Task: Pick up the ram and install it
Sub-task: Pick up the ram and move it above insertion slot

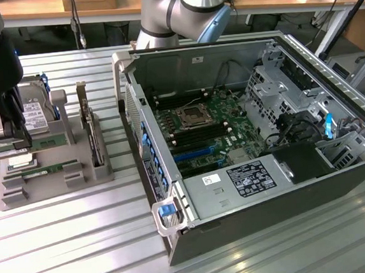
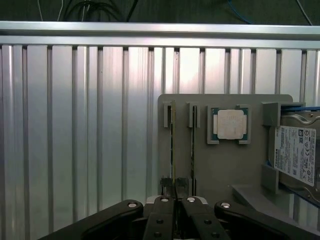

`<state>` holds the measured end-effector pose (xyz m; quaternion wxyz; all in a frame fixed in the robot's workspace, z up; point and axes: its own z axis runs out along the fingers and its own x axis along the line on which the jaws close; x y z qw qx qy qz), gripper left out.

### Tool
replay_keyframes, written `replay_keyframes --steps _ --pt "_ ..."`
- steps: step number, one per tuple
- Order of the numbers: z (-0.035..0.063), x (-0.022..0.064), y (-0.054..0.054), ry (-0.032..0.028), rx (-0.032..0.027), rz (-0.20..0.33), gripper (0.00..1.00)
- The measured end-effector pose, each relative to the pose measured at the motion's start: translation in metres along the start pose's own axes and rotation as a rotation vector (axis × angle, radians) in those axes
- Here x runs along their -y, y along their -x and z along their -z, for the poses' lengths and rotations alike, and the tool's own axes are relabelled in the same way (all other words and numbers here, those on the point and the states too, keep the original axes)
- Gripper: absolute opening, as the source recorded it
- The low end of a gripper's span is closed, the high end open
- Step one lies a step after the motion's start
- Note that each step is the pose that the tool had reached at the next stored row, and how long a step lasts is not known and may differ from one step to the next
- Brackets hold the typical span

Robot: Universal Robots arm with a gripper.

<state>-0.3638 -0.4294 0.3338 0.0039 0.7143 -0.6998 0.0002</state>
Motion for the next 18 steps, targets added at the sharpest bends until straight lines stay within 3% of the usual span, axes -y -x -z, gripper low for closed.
replay_keyframes --steps 18 --pt "0.0139 -0.0001 0.0 0.0 0.0 0.0 0.12"
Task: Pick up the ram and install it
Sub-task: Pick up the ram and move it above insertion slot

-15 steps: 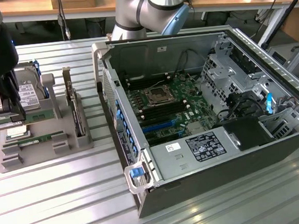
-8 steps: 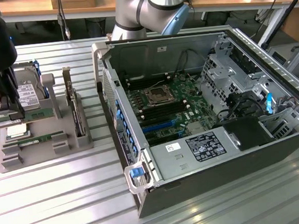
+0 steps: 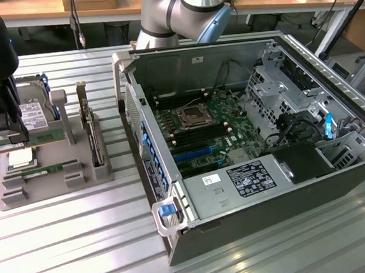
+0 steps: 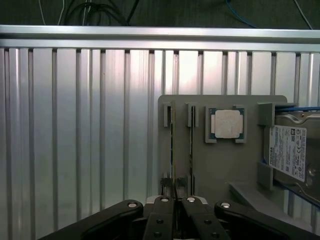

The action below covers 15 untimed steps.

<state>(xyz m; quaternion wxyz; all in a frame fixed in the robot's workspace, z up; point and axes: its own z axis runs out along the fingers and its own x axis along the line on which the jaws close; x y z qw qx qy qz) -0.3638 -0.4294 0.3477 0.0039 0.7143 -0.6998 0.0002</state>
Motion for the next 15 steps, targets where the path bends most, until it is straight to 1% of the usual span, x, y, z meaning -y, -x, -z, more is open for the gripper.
replay_keyframes --steps 8,15 --pt "0.005 0.0 0.0 0.0 0.0 0.0 0.12" --pt "0.013 0.0 0.0 0.0 -0.0001 0.0 0.12"
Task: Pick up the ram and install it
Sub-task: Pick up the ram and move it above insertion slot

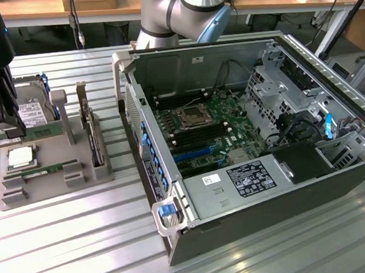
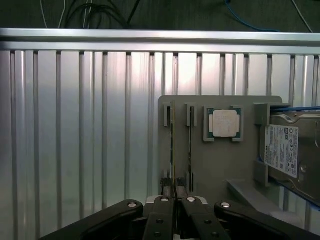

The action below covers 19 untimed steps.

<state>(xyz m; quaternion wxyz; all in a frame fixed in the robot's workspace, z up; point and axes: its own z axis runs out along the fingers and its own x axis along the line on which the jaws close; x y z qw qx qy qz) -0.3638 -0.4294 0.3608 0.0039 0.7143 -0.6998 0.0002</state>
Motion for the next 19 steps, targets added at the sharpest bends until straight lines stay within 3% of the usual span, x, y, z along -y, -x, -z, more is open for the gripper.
replay_keyframes --steps 19 --pt "0.014 -0.0001 0.0 0.0 0.0003 0.0 0.12"
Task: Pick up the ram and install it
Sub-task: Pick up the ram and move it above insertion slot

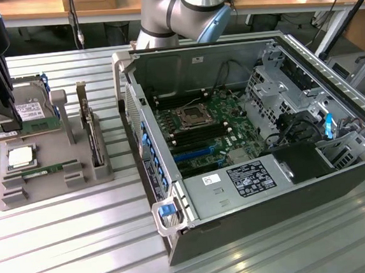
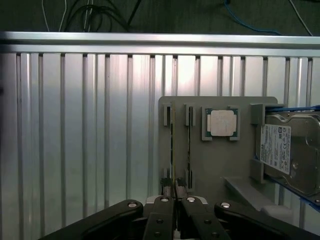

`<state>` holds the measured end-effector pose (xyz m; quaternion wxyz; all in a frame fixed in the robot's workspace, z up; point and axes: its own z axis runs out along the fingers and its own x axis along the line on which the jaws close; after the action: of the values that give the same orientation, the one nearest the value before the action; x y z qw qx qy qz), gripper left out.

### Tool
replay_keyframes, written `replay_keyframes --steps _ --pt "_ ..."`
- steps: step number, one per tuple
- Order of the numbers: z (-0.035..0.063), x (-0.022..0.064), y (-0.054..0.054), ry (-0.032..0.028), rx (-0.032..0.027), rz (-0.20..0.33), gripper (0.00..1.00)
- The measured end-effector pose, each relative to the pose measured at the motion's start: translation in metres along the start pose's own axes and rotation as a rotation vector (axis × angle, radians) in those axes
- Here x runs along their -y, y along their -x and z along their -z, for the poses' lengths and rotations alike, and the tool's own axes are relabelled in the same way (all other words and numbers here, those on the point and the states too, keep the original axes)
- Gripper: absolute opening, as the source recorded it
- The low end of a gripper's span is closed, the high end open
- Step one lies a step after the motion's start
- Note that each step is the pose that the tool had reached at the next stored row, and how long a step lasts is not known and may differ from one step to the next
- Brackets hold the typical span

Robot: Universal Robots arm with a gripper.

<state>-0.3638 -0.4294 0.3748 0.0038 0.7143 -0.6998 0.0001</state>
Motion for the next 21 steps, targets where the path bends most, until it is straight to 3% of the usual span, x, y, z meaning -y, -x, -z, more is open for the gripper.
replay_keyframes --steps 21 --pt "0.0106 -0.0001 0.0 0.0 0.0 0.0 0.12"
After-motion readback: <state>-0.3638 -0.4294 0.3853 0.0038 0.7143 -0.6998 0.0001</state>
